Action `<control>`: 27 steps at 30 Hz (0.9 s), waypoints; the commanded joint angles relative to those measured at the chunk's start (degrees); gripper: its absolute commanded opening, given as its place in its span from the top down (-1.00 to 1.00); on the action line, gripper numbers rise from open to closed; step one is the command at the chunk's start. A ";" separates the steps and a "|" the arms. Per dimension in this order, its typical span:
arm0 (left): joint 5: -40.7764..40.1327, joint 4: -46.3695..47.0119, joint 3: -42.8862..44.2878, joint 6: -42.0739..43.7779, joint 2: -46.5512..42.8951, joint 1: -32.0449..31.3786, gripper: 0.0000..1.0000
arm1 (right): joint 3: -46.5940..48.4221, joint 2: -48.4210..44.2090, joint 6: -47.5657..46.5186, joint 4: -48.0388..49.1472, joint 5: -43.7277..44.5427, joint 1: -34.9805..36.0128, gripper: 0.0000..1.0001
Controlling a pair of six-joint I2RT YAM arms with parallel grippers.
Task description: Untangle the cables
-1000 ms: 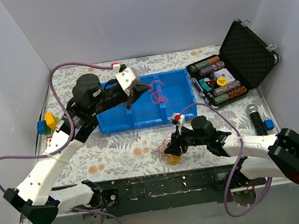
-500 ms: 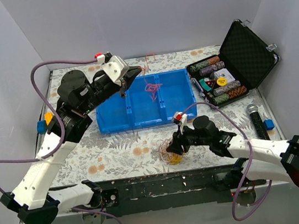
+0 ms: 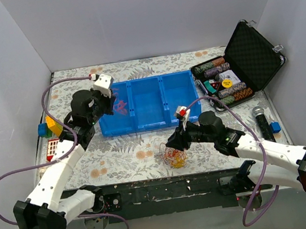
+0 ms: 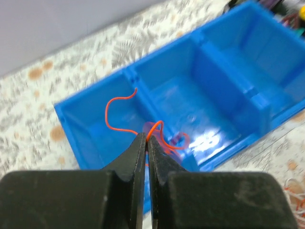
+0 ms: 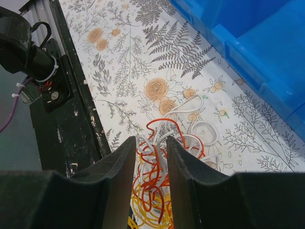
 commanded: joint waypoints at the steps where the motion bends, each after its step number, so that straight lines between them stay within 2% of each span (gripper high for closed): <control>1: -0.06 4.37 -4.73 0.05 -1.23 2.63 1.00 | 2.85 -0.21 -1.03 -0.36 -2.03 0.18 0.22; 10: -1.03 11.49 -10.79 3.39 4.39 4.13 0.99 | 2.50 0.14 -1.03 -0.45 -1.68 0.26 0.21; 12: -1.04 11.94 -11.15 4.09 7.20 4.13 0.55 | 2.76 0.06 -1.03 -0.63 -1.59 0.18 0.21; 14: -0.25 11.67 -10.28 4.89 9.39 4.31 0.36 | 3.03 -0.12 -1.21 -0.80 -1.15 0.18 0.21; 15: 0.19 11.24 -9.40 4.71 10.10 4.57 0.19 | 3.20 -0.30 -1.47 -0.98 -0.89 0.18 0.21; 22: 2.38 8.26 -2.20 5.24 11.78 5.36 -0.46 | 3.99 -0.30 -1.65 -0.98 -0.71 0.18 0.21; 23: 4.57 6.85 -0.79 5.50 11.43 5.36 -0.53 | 4.26 -0.12 -1.65 -0.89 -0.88 0.18 0.21; 27: 27.12 -3.15 2.64 8.48 8.97 5.10 -0.89 | 4.96 0.32 -1.82 -0.54 -1.33 0.18 0.22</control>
